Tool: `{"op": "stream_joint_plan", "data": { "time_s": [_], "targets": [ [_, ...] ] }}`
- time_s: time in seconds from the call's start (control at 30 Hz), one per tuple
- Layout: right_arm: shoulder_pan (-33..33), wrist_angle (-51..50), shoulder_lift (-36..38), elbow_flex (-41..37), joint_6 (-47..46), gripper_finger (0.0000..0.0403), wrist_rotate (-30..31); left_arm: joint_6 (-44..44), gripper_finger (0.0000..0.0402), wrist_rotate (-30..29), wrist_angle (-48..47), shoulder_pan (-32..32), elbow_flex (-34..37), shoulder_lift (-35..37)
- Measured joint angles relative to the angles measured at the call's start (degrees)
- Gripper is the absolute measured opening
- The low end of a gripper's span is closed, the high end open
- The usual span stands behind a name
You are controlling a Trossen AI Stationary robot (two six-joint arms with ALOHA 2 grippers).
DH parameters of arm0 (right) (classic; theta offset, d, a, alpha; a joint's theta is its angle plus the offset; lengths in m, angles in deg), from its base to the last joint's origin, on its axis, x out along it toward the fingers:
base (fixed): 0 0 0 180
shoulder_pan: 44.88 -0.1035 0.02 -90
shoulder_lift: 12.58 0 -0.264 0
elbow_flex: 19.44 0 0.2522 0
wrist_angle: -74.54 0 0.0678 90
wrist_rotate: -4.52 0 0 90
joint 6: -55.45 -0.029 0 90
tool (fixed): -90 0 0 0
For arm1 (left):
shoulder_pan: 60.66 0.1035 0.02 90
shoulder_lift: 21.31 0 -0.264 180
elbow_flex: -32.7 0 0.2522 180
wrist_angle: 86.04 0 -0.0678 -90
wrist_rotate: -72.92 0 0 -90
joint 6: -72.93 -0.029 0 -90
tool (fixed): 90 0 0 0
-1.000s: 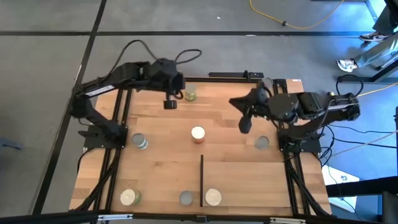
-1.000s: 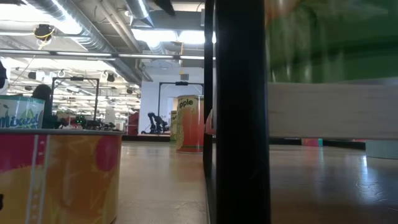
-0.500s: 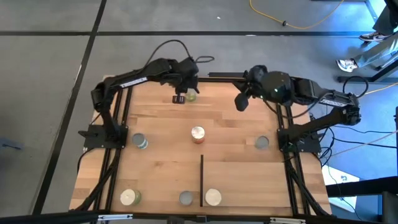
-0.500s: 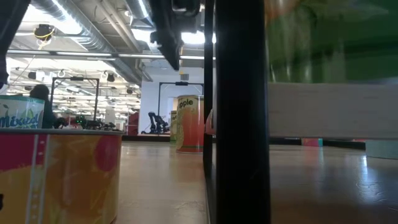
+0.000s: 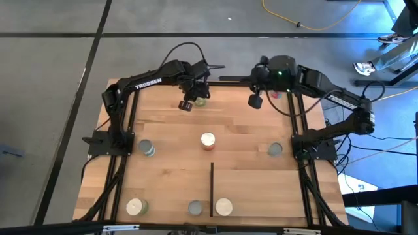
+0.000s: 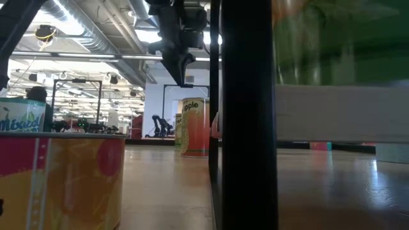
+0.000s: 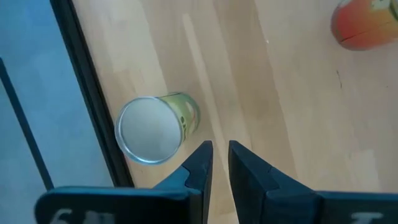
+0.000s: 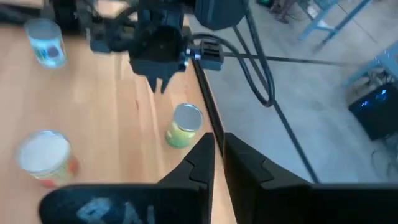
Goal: Pick and place cans onto a shelf
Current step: Put the canned pears on the shelf aligned with the other canned pears
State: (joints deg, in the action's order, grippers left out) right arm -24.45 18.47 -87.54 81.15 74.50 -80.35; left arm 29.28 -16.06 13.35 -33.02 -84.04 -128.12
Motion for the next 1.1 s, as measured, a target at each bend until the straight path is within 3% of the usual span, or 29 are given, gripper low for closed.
{"op": "stream_joint_plan", "data": {
  "time_s": [0.23,0.47,0.83,1.1],
  "targets": [
    [5.81,8.48,-8.17,-0.02,7.66,0.0037,-3.19,2.89,0.0044,-0.45,-0.21,1.72,-0.04,2.49],
    [10.01,11.26,-16.23,-0.02,15.16,0.0037,-16.68,5.03,0.0044,-0.56,-1.09,2.36,-0.04,4.55],
    [10.21,10.06,-28.35,-0.02,36.7,0.0037,-17.41,9.01,0.0043,-1.53,-2.05,2.64,-0.04,6.45],
    [10.09,9.81,-29.17,0.02,36.67,0.0037,-17.38,6.32,0.0043,2.66,-1.46,3.98,-0.04,4.97]
  ]
}}
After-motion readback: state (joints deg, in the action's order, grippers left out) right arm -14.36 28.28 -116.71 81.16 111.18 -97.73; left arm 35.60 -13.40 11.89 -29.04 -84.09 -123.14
